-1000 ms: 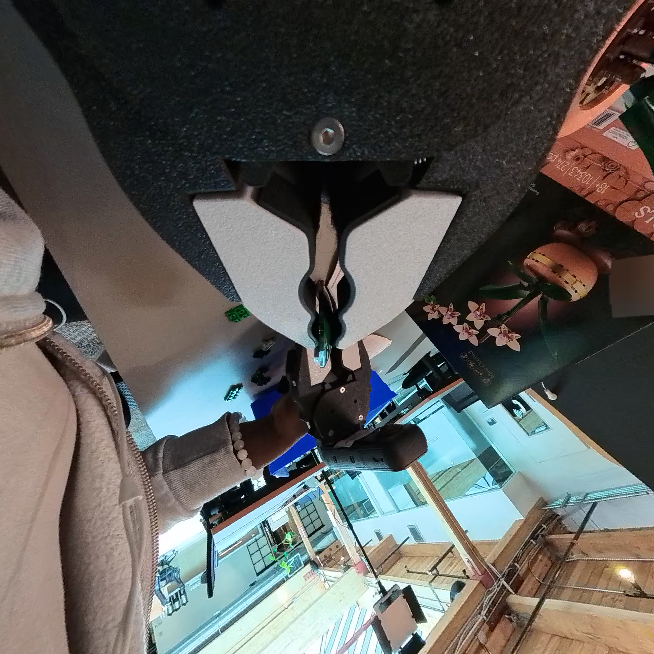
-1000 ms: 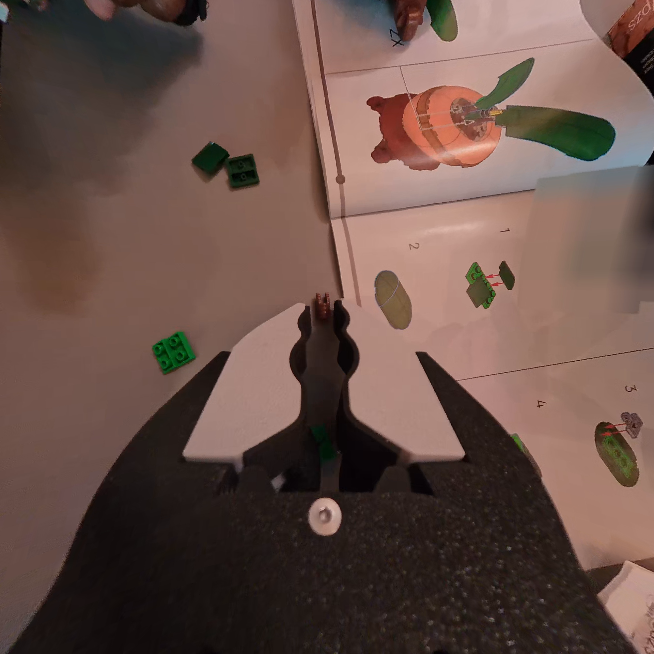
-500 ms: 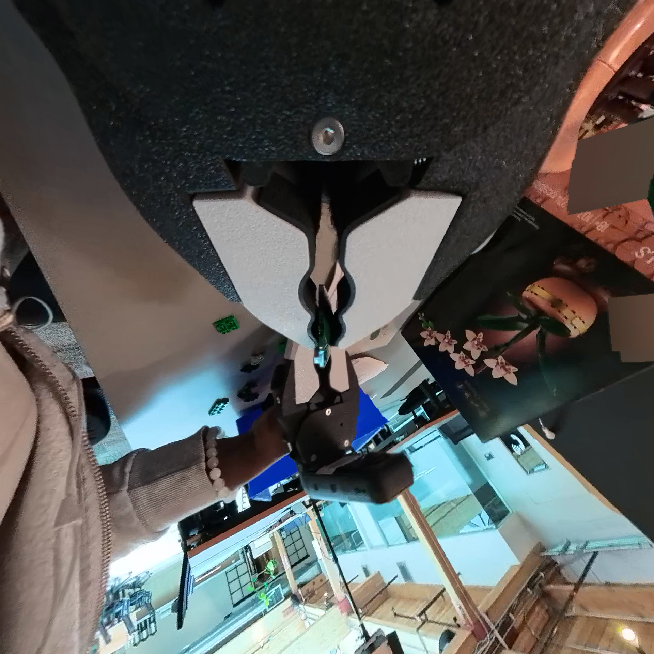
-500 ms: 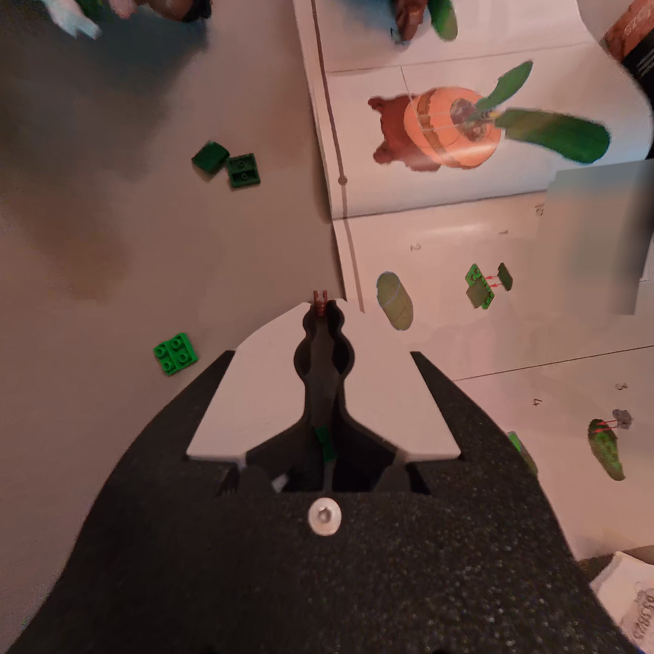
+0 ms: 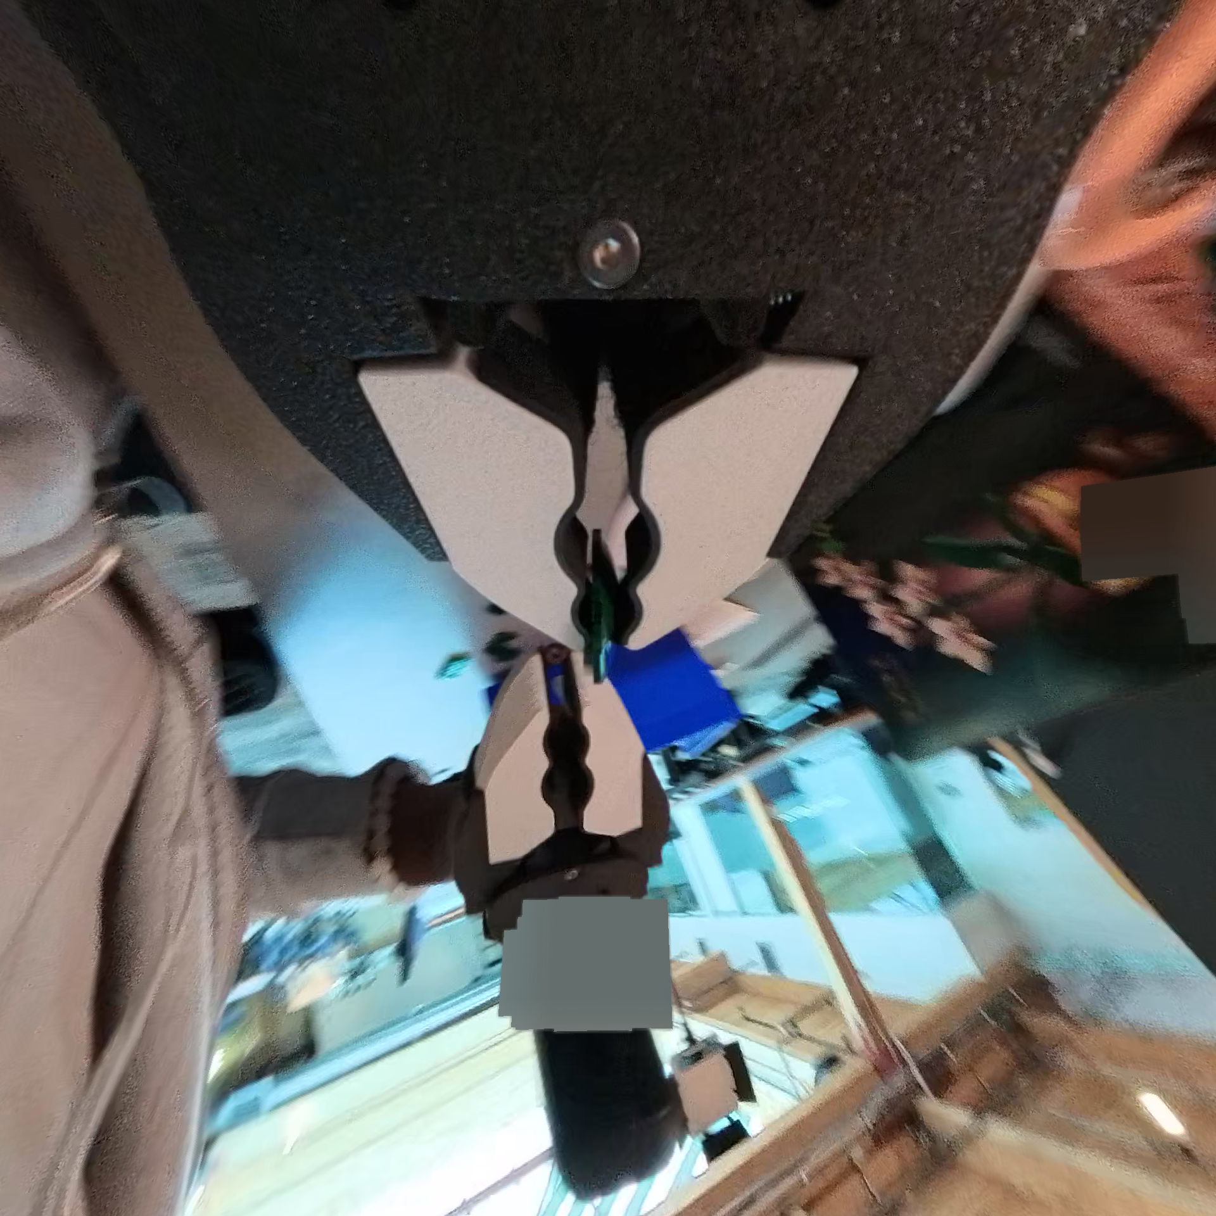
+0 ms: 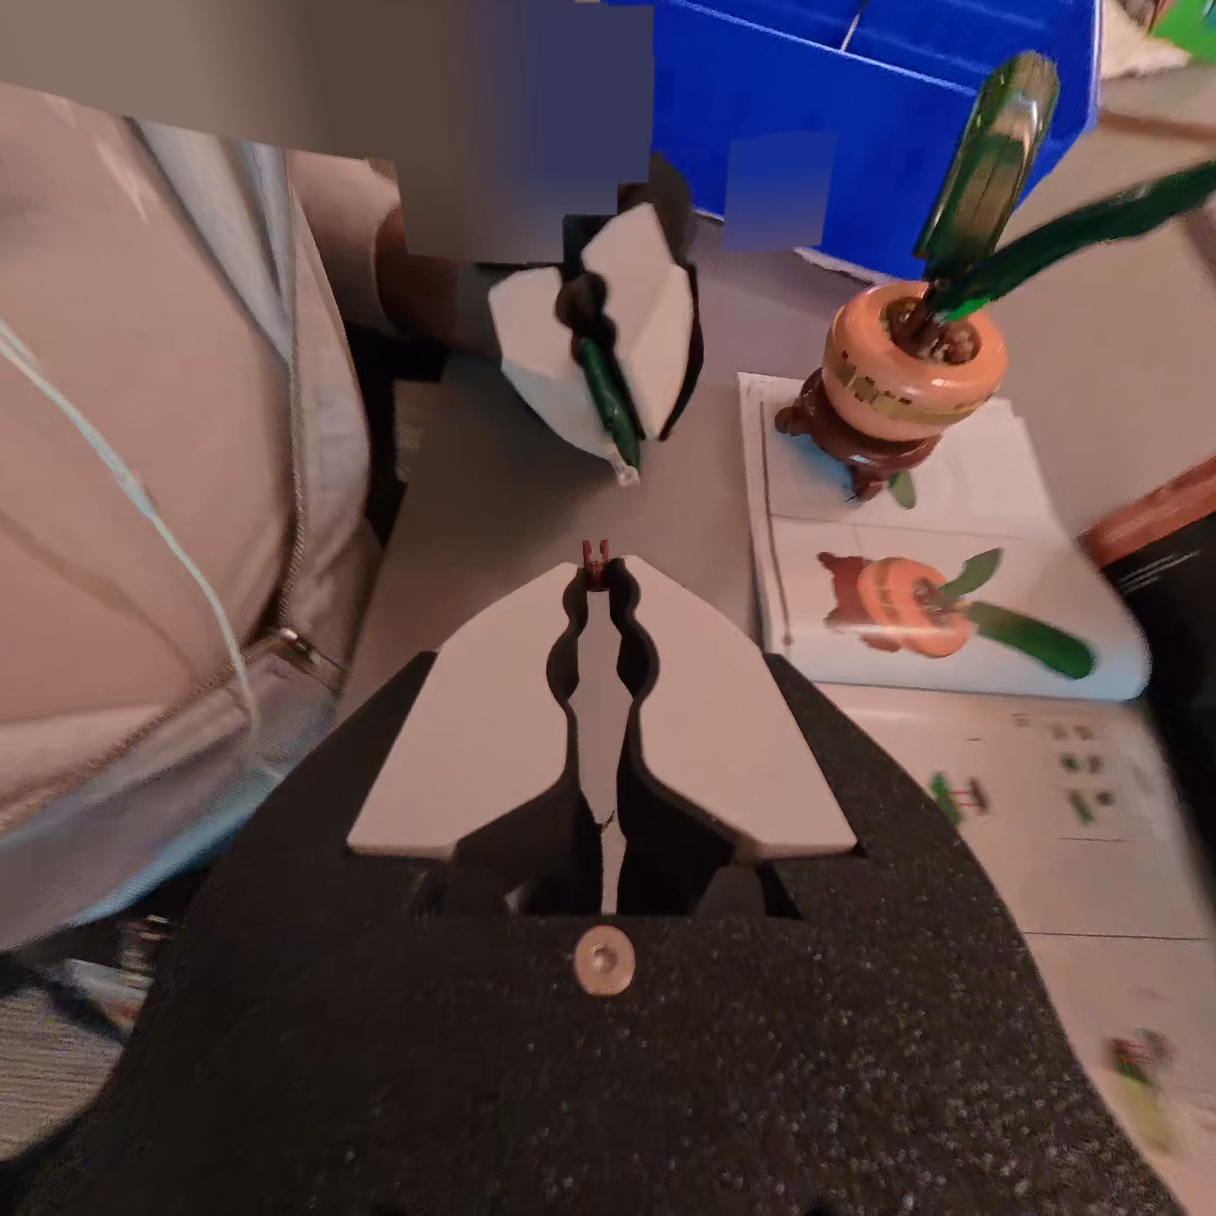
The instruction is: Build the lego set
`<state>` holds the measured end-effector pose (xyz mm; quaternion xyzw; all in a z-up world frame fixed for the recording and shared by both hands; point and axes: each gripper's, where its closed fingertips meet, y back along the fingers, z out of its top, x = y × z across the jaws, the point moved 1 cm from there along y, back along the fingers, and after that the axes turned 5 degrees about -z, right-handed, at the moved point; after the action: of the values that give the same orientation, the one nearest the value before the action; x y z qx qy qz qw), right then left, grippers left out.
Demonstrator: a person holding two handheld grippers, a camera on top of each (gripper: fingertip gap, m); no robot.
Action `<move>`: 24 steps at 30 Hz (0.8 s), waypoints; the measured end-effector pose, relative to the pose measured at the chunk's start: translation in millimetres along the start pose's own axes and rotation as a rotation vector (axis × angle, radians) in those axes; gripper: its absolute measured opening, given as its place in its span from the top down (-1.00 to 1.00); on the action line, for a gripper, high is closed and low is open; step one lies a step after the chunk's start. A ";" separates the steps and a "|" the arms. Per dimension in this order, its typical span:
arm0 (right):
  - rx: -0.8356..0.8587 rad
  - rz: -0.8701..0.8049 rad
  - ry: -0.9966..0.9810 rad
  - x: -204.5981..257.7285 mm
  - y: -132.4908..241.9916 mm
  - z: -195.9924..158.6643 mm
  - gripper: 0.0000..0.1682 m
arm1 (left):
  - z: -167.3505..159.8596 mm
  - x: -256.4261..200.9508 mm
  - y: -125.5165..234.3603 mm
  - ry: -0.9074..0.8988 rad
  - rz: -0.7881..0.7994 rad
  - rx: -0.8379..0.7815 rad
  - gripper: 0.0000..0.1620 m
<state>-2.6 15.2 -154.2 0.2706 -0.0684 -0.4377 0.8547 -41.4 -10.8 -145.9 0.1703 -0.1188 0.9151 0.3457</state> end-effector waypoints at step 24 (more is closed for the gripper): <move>0.044 0.301 -0.289 24.2 -12.3 -13.6 0.93 | -10.2 -37.7 -1.7 -0.658 -0.163 0.133 0.94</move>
<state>8.2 -4.1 -175.0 0.2101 -0.2396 -0.3380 0.8856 -16.1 -28.4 -169.9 0.4875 -0.1499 0.7863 0.3487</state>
